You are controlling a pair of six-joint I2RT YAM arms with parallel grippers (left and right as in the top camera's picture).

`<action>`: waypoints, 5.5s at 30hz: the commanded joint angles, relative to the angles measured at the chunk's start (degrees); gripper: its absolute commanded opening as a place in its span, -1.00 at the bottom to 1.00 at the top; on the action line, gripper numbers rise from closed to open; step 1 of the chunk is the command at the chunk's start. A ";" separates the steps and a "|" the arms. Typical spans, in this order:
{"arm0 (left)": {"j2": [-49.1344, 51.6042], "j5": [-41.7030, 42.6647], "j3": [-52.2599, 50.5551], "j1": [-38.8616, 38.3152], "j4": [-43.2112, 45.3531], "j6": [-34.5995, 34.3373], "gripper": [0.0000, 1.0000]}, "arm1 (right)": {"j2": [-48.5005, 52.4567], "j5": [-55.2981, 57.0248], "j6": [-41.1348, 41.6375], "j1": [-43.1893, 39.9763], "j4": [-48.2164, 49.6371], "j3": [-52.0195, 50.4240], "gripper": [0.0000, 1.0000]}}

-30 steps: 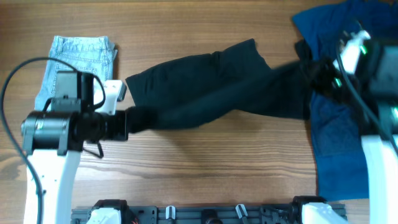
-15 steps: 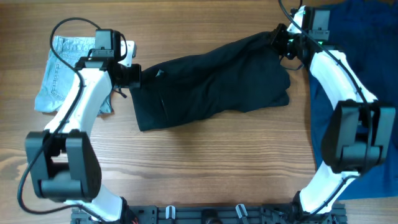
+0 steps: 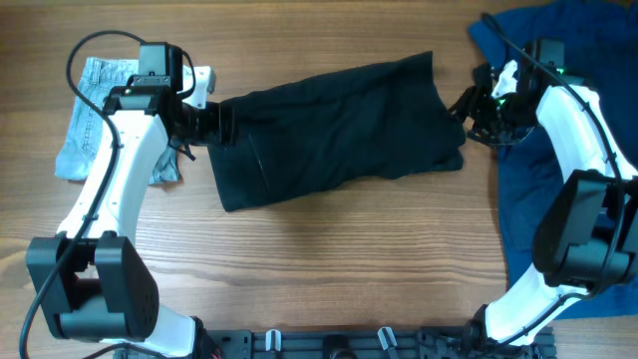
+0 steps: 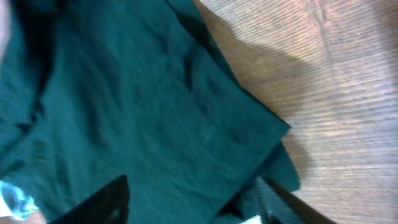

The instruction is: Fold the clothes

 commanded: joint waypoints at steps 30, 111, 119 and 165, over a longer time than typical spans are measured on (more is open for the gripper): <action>15.54 15.87 -0.98 -2.78 -2.54 6.67 -0.24 | -8.48 -0.28 -1.01 4.17 15.13 -12.31 -0.60; 13.99 7.98 -9.99 -14.75 10.93 2.71 -0.66 | -0.59 21.29 11.54 16.94 6.32 -23.30 -0.91; 16.22 -1.90 -12.24 -6.78 8.31 0.00 -0.67 | -0.44 25.27 10.84 2.51 1.97 -24.22 -0.92; 22.58 8.48 5.38 -1.31 -12.39 5.97 -0.93 | -11.23 5.46 3.21 17.14 12.04 -23.71 -0.91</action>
